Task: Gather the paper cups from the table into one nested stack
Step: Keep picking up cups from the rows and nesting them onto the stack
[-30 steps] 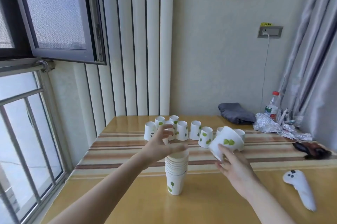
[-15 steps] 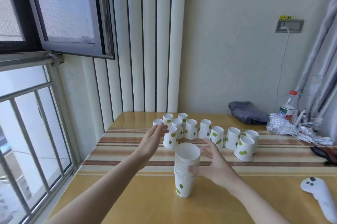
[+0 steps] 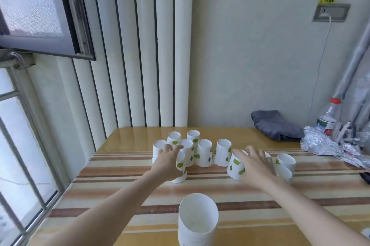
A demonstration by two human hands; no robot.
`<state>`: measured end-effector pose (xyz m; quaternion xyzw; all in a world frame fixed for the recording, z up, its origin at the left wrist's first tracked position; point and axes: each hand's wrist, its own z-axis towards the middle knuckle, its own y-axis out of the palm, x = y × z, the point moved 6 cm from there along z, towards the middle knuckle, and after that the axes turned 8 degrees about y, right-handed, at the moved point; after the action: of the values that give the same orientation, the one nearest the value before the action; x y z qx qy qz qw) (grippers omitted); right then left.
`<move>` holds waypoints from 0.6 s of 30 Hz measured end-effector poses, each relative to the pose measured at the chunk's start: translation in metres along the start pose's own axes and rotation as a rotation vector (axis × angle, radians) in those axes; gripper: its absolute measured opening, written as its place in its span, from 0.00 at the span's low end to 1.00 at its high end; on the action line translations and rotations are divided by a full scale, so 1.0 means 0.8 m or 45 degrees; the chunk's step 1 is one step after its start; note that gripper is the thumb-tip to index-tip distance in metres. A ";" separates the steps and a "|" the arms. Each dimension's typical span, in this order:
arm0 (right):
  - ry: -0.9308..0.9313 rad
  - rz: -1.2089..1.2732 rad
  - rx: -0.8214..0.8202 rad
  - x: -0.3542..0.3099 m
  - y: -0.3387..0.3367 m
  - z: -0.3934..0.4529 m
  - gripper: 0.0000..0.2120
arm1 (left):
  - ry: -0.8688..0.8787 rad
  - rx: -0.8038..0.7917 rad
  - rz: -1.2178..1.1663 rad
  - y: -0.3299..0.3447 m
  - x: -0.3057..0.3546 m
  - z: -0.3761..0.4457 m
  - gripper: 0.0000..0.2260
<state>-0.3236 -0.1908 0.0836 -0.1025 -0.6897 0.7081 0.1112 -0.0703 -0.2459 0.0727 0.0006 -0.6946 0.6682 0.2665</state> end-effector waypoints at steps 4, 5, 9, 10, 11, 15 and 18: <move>0.033 -0.146 -0.033 -0.009 0.013 0.035 0.35 | 0.054 -0.037 0.168 0.011 -0.004 0.022 0.33; 0.039 -0.170 -0.039 -0.009 0.015 0.039 0.35 | 0.065 -0.031 0.184 0.012 -0.004 0.021 0.33; 0.033 -0.212 0.090 -0.010 0.010 0.033 0.29 | 0.047 0.010 0.294 0.004 -0.006 0.008 0.32; 0.008 -0.206 0.112 -0.010 0.006 0.028 0.28 | 0.026 0.016 0.314 0.001 -0.010 0.002 0.34; -0.021 -0.196 0.122 -0.010 0.004 0.022 0.25 | -0.003 0.023 0.319 -0.002 -0.015 -0.005 0.35; 0.023 0.168 0.206 0.010 -0.020 -0.013 0.20 | -0.196 0.199 0.024 -0.031 -0.037 -0.046 0.30; 0.326 0.863 0.037 0.044 -0.026 -0.048 0.26 | -0.372 0.349 -0.666 -0.049 -0.045 -0.086 0.27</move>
<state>-0.3458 -0.1434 0.1037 -0.4115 -0.5868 0.6960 -0.0429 0.0001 -0.1994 0.0934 0.3105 -0.6053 0.6574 0.3241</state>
